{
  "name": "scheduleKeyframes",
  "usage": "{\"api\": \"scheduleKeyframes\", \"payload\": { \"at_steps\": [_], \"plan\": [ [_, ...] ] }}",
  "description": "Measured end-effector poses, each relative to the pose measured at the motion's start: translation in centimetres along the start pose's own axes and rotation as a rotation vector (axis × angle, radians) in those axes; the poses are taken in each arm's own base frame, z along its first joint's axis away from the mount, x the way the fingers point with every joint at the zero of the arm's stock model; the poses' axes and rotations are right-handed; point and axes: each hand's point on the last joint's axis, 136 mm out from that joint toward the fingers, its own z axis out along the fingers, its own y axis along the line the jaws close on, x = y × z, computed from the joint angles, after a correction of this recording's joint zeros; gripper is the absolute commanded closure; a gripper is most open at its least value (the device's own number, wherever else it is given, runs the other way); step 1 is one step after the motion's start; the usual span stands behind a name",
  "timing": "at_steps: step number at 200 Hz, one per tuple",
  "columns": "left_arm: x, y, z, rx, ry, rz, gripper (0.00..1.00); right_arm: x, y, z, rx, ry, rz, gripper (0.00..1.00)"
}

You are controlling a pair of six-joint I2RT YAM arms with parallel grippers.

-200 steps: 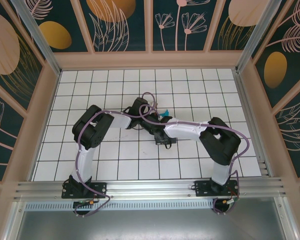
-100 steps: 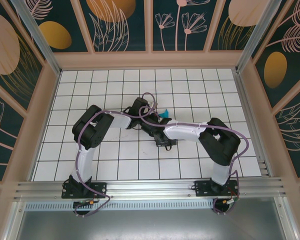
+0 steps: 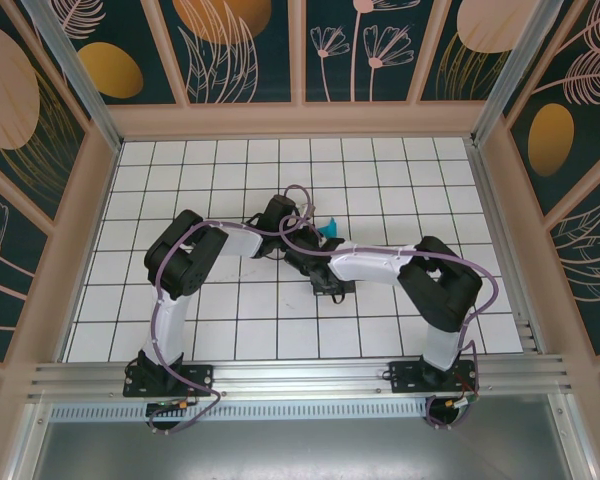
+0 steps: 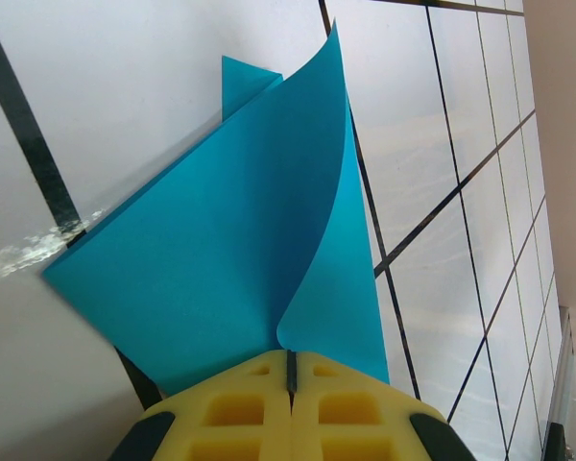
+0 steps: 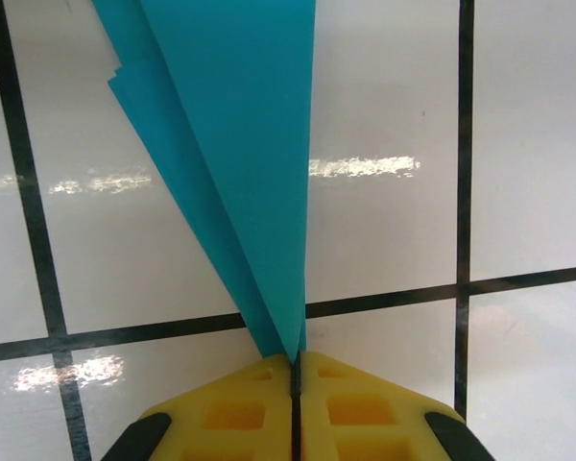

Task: Fold a paper plane with a square sheet of paper (fold left side to right side)
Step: Fold the wing for the fifth time at the center of the table.

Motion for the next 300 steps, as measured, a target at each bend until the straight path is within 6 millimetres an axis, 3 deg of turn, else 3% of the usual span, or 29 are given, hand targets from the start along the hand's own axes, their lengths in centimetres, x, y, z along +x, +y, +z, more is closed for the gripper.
{"api": "scheduleKeyframes", "payload": {
  "at_steps": [22,48,73,94,111,129,192,300],
  "plan": [
    [0.0,0.0,0.0,-0.002,0.001,-0.001,1.0,0.3,-0.1,-0.4,-0.014,-0.001,-0.01,0.7],
    [-0.1,0.0,0.0,-0.004,0.0,-0.002,1.0,0.3,0.0,-2.1,-0.096,-0.033,-0.024,0.61],
    [-0.1,0.1,0.0,-0.005,-0.001,-0.002,1.0,-0.7,-0.1,-5.1,-0.247,-0.097,-0.011,0.57],
    [-0.1,0.1,0.0,-0.006,-0.001,-0.002,1.0,-2.8,-0.9,-6.6,-0.432,-0.13,0.062,0.66],
    [-0.1,0.1,0.0,-0.006,-0.002,-0.002,1.0,-4.3,-2.1,-6.0,-0.561,-0.133,0.15,0.73],
    [-0.1,0.1,0.0,-0.008,-0.003,-0.002,1.0,-4.4,-2.7,-4.7,-0.673,-0.104,0.201,0.76],
    [-0.1,0.1,0.0,-0.008,-0.003,-0.002,1.0,-4.8,-1.2,-4.4,-0.972,-0.066,0.24,0.77],
    [-0.2,0.1,0.0,-0.012,-0.005,0.008,1.0,-4.0,0.6,-1.8,-1.035,0.025,0.243,0.78]
  ]
}}
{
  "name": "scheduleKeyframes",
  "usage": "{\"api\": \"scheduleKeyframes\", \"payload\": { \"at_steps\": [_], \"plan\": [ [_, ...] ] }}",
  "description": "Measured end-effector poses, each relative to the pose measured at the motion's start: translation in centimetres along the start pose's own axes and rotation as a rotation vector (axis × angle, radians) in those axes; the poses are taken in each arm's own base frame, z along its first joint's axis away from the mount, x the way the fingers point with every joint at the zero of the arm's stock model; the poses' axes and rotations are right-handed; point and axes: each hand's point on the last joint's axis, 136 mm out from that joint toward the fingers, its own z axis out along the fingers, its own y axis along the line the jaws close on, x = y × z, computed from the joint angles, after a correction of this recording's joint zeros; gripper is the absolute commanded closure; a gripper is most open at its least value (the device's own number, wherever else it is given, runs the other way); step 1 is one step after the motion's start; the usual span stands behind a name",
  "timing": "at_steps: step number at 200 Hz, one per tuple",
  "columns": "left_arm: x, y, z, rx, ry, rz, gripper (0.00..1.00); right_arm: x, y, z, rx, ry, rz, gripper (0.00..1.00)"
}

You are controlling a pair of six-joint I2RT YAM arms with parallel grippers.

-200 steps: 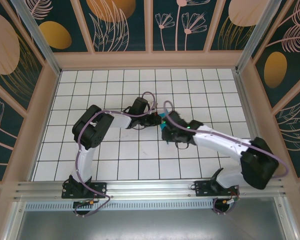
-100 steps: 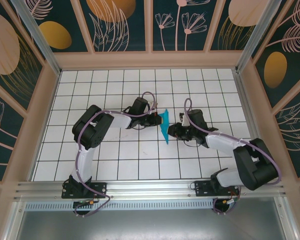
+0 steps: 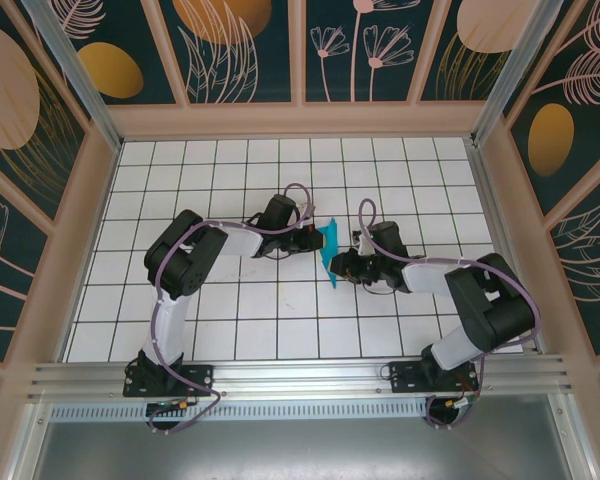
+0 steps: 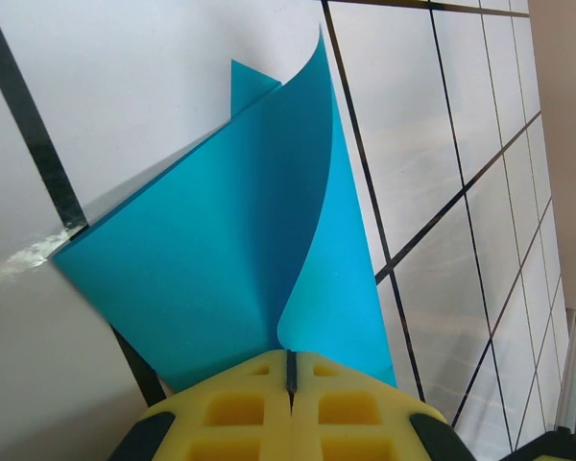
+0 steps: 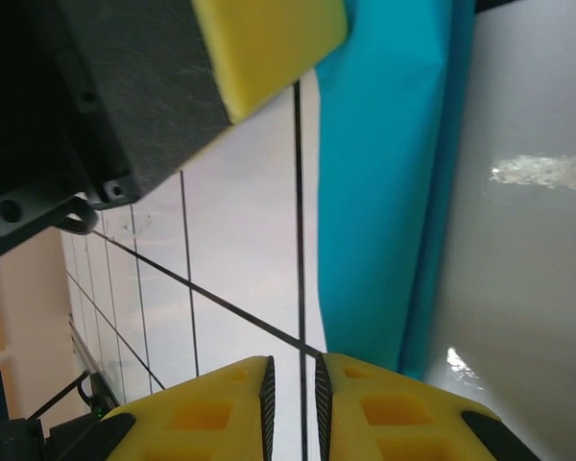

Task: Fold a paper plane with a square sheet of paper (fold left side to right side)
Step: Fold the wing for the fifth time at the center of the table.

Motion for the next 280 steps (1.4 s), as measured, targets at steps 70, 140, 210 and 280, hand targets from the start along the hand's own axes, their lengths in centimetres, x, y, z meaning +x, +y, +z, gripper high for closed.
{"api": "scheduleKeyframes", "payload": {
  "at_steps": [70,140,210,280],
  "plan": [
    [-0.1,0.1,-0.1,-0.011,-0.008,0.008,1.0,0.2,-0.9,0.7,0.019,0.019,0.018,0.78],
    [-0.2,0.2,-0.1,-0.019,-0.012,0.01,1.0,0.2,-1.1,0.8,0.024,0.025,0.021,0.78],
    [-0.2,0.3,-0.2,-0.026,-0.015,0.013,1.0,0.3,-1.9,1.0,0.07,0.037,0.041,0.8],
    [-0.2,0.6,-0.5,-0.041,-0.023,0.014,1.0,1.0,-1.6,1.3,0.081,0.065,0.01,0.8]
  ]
}}
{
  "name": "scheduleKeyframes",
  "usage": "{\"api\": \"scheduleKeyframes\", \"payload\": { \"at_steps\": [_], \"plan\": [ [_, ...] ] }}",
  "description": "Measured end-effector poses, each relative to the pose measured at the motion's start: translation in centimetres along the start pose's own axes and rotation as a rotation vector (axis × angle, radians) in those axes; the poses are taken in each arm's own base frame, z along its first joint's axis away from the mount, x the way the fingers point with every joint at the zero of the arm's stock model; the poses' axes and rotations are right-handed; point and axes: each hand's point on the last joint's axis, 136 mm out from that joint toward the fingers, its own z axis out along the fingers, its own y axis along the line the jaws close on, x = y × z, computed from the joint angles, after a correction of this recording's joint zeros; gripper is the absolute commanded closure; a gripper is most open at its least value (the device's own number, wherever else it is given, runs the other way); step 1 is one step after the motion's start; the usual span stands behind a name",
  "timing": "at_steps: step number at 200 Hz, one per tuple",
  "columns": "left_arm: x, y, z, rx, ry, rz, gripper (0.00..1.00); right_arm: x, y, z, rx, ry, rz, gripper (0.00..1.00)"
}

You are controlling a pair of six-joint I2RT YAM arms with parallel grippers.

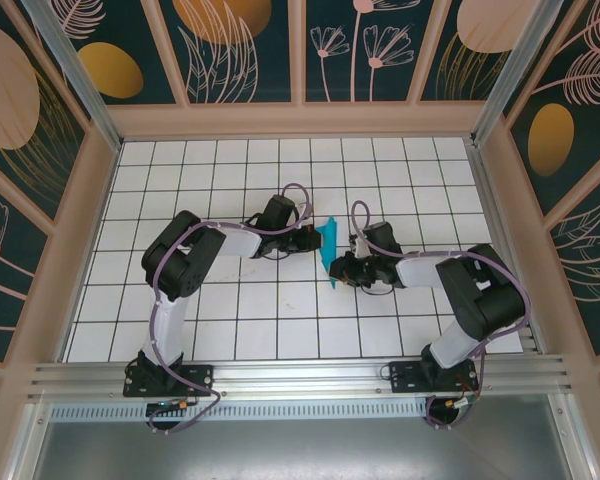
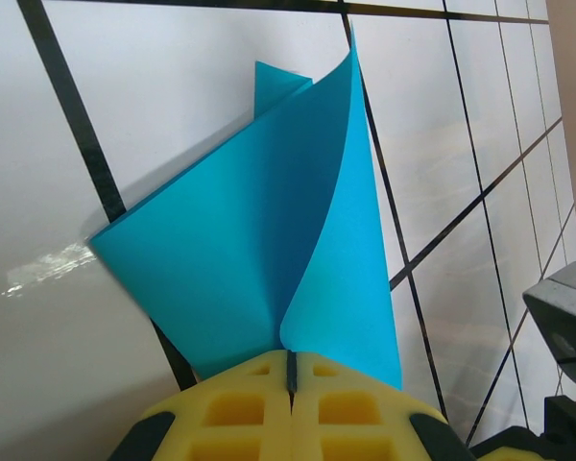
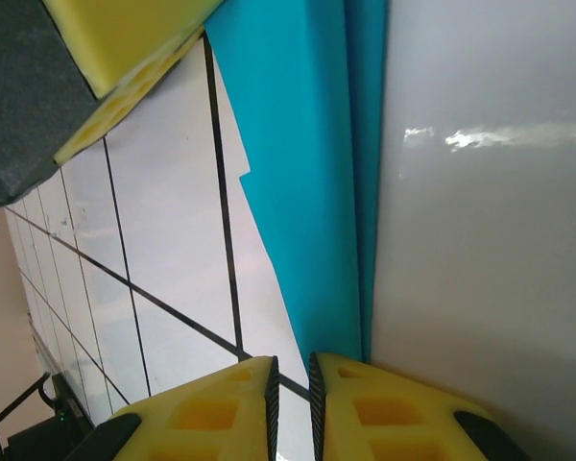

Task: Fold a paper plane with a square sheet of paper (fold left side to right side)
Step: Fold the wing for the fifth time at the center of the table.

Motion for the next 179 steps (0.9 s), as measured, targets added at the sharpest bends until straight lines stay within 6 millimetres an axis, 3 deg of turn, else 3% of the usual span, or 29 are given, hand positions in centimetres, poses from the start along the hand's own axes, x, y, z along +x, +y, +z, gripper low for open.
{"api": "scheduleKeyframes", "payload": {
  "at_steps": [96,142,179],
  "plan": [
    [0.0,0.1,-0.1,-0.003,-0.002,-0.002,1.0,0.9,1.1,-1.1,0.016,0.012,-0.03,0.76],
    [-0.1,0.2,-0.1,-0.005,-0.004,-0.004,1.0,-1.6,3.0,-3.1,-0.03,-0.076,-0.051,0.76],
    [-0.2,0.3,-0.1,-0.006,-0.006,-0.004,1.0,-2.2,3.0,-2.6,-0.033,-0.078,-0.039,0.76]
  ]
}}
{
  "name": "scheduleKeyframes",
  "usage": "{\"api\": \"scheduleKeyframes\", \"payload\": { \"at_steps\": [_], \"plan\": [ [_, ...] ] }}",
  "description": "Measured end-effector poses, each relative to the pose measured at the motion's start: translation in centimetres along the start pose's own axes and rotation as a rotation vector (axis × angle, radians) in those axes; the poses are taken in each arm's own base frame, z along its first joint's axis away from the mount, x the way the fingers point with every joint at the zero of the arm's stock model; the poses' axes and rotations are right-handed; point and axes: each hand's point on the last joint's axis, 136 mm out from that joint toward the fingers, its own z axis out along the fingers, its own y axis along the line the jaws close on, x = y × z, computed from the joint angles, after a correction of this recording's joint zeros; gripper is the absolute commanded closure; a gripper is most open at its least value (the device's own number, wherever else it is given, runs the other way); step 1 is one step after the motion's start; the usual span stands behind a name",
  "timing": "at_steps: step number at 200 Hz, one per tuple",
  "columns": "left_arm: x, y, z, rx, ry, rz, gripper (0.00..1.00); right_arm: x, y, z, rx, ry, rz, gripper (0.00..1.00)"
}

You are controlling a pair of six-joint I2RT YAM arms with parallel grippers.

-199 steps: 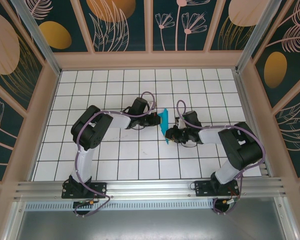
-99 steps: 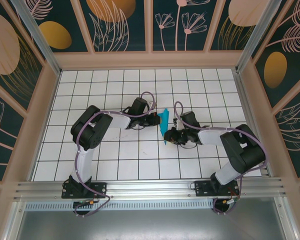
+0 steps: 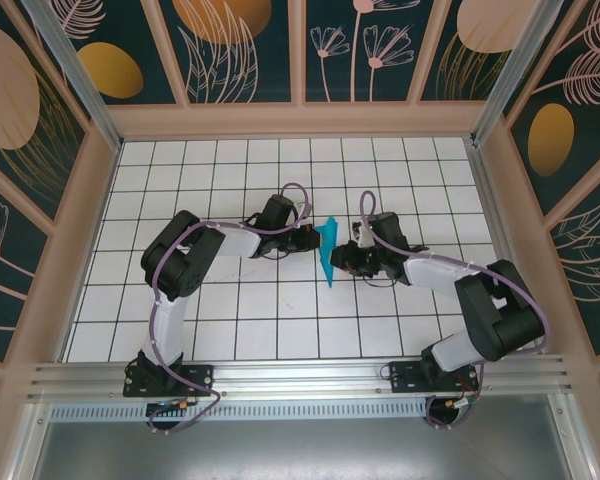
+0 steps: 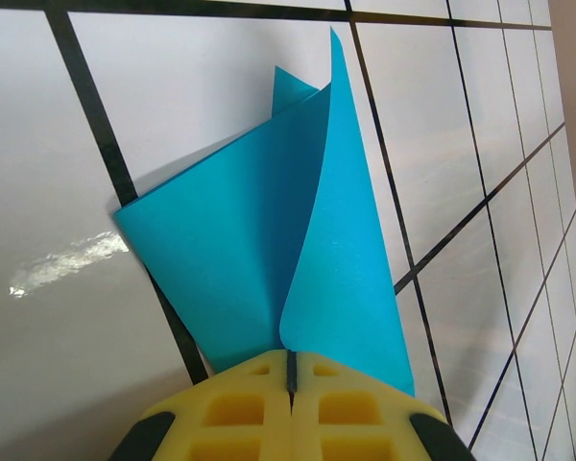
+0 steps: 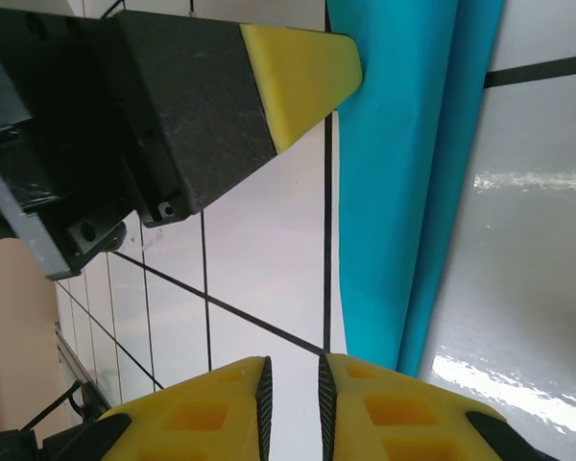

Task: Fold a paper plane with a square sheet of paper (fold left side to right side)
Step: Fold the wing for the fifth time at the center of the table.

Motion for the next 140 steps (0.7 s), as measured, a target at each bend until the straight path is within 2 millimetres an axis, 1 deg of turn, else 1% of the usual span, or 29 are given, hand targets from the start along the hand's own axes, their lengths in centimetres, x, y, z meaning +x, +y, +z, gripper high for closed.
{"api": "scheduleKeyframes", "payload": {
  "at_steps": [41,85,111,140],
  "plan": [
    [0.0,0.0,0.0,-0.002,-0.002,0.0,1.0,0.6,-0.7,1.5,0.013,0.033,0.025,0.76],
    [-0.1,0.3,-0.2,-0.011,-0.014,0.009,1.0,0.4,-0.8,1.6,0.014,0.027,0.027,0.75],
    [-0.1,0.5,-0.6,-0.019,-0.024,0.017,1.0,-0.4,-1.3,1.2,0.02,0.002,0.041,0.73],
    [-0.1,0.6,-0.7,-0.022,-0.025,0.019,1.0,-2.2,-1.5,0.6,0.028,-0.045,0.049,0.73]
  ]
}}
